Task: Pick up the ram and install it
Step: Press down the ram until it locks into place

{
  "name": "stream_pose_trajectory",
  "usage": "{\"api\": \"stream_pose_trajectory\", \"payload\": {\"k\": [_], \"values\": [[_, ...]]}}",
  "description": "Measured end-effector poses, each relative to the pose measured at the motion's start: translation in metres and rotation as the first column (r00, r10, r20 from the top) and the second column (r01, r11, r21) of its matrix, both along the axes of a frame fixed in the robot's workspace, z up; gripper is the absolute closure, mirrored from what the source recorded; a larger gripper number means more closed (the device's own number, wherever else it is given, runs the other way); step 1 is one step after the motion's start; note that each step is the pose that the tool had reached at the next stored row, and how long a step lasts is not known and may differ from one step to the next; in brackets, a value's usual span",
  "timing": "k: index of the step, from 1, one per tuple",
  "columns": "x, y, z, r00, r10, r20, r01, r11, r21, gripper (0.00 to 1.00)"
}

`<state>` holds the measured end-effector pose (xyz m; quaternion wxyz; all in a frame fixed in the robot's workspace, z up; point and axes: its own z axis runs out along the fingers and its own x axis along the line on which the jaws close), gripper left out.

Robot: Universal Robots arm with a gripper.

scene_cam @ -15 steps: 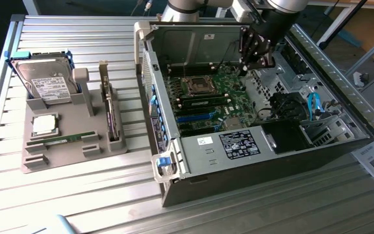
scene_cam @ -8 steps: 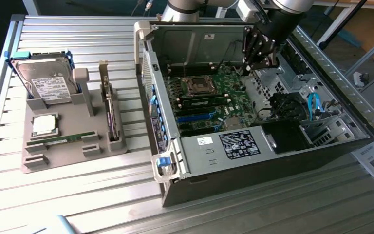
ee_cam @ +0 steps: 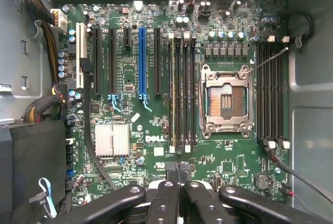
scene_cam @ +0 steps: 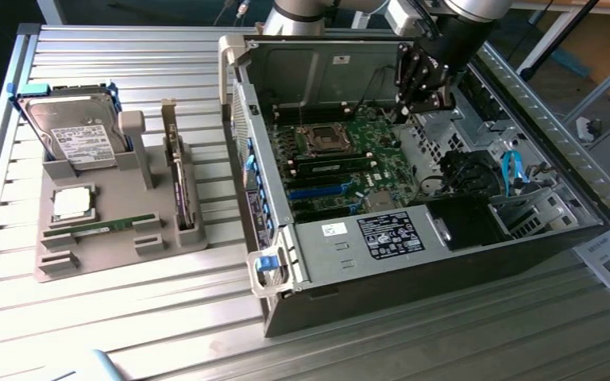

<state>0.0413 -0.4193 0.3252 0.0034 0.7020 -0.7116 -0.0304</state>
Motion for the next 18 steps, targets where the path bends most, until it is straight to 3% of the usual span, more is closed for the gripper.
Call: {"api": "stream_pose_trajectory", "payload": {"k": [10,18], "values": [[0.000,0.0001,-0.0109,1.0000,0.000,0.0000,0.000,1.0000,0.0002,0.90],[0.000,0.0001,-0.0280,1.0000,0.000,0.0000,0.000,1.0000,0.0002,0.90]]}}
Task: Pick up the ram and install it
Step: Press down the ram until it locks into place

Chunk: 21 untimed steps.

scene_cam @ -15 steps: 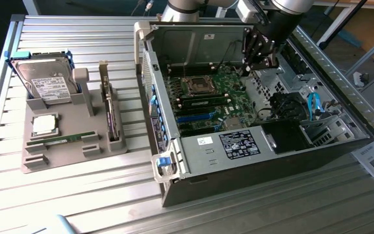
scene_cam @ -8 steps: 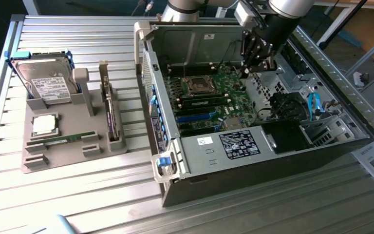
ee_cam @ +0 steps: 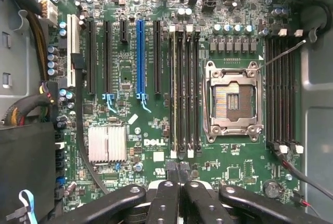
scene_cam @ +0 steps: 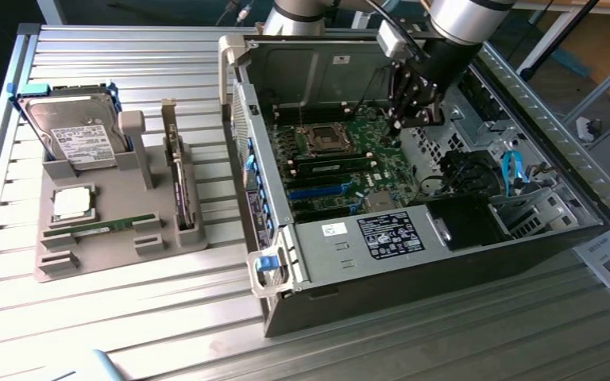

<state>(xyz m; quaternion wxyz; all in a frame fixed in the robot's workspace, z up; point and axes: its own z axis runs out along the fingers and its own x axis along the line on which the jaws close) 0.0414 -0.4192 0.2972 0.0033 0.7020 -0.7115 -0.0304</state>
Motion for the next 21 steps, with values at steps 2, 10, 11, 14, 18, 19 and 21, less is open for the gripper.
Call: {"api": "stream_pose_trajectory", "payload": {"k": [2,10,11,14,18,19,21], "values": [[0.000,0.0000,-0.0026,1.0000,0.000,0.0000,0.000,1.0000,0.0000,0.90],[0.000,0.0000,-0.0155,1.0000,0.000,0.0000,0.000,1.0000,0.0000,0.90],[0.000,0.0000,-0.0173,1.0000,0.000,0.0000,0.000,1.0000,0.0000,0.90],[0.000,0.0000,-0.0220,1.0000,0.000,0.0000,0.000,1.0000,0.0001,0.90],[0.000,0.0000,-0.0262,1.0000,0.000,0.0000,0.000,1.0000,0.0000,0.90],[0.000,0.0000,-0.0275,1.0000,0.000,0.0000,0.000,1.0000,-0.0001,0.90],[0.000,0.0000,-0.0303,1.0000,0.000,0.0000,0.000,1.0000,-0.0001,0.90]]}}
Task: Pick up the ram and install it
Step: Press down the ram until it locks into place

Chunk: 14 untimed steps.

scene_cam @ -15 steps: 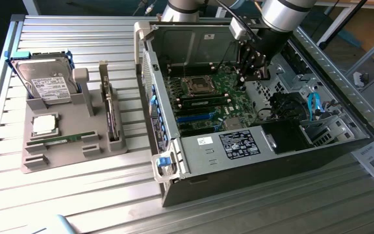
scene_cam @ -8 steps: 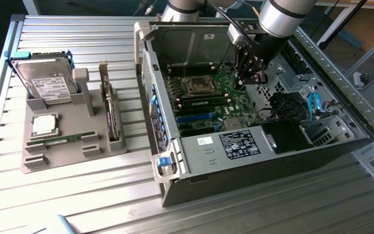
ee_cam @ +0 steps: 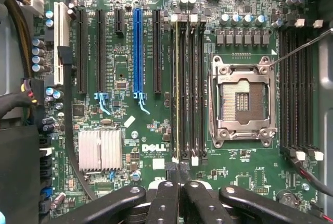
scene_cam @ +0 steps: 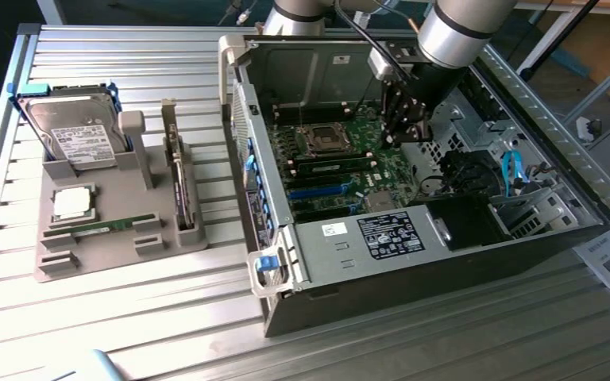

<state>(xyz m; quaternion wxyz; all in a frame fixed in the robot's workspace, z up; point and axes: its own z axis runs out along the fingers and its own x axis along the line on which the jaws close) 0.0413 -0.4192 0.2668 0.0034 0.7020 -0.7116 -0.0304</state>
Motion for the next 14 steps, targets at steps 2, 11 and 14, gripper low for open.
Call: {"api": "stream_pose_trajectory", "payload": {"k": [2,11,14], "values": [[0.000,0.0000,-0.0028,1.0000,0.000,0.0000,0.000,1.0000,0.0002,0.90],[0.000,0.0000,-0.0172,1.0000,0.000,0.0000,0.000,1.0000,0.0000,0.90],[0.000,0.0000,-0.0235,1.0000,0.000,0.0000,0.000,1.0000,0.0002,0.90]]}}
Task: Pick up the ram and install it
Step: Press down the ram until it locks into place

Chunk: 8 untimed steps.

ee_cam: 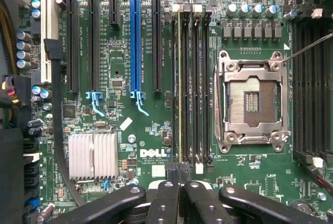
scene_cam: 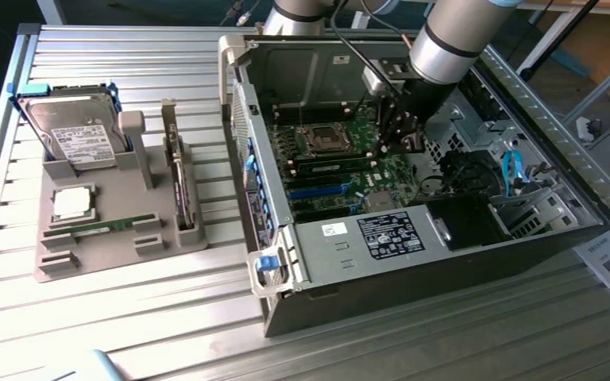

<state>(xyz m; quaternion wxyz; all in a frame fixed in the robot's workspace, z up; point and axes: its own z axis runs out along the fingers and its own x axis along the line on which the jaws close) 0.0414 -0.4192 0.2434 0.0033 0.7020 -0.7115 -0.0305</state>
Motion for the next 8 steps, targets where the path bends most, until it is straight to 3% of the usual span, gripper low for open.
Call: {"api": "stream_pose_trajectory", "payload": {"k": [8], "values": [[0.0000,0.0006,-0.0052,1.0000,0.000,0.0001,0.000,1.0000,0.0002,0.90]]}}
